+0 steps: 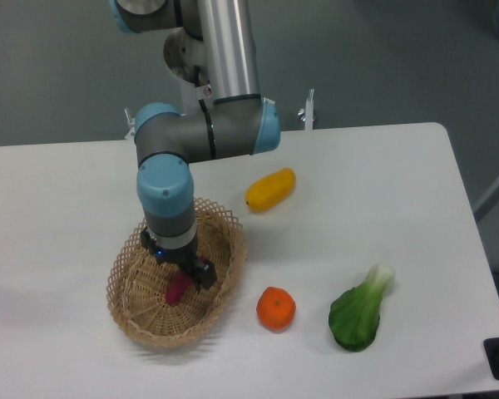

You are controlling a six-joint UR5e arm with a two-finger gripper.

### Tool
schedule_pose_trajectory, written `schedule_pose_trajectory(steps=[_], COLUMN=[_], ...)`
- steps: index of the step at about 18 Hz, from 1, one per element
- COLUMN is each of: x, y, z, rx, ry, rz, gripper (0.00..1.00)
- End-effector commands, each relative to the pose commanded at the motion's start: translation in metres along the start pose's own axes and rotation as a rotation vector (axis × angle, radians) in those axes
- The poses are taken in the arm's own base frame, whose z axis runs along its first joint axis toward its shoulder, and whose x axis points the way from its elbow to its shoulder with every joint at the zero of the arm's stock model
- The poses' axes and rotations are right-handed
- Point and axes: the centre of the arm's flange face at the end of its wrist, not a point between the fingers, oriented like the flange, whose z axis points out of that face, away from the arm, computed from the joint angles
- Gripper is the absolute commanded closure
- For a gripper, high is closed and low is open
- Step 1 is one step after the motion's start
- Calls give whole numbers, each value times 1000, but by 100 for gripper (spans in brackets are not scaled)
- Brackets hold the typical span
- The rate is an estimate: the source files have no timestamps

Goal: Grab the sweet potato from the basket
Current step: 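Close the gripper on the purple sweet potato inside the basket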

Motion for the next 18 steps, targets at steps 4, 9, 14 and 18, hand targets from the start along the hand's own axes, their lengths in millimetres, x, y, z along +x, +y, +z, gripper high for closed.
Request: schedule_pose_trajectory(steps=[4,9,14,18], x=[2,-1,-4,-5], y=[2,4,2,0], z=[8,14,8,1], rx=[-14,-40,-31,-21], ry=[8,-4,-21,-32], rz=[31,31,32,40], gripper=[0,4,60,73])
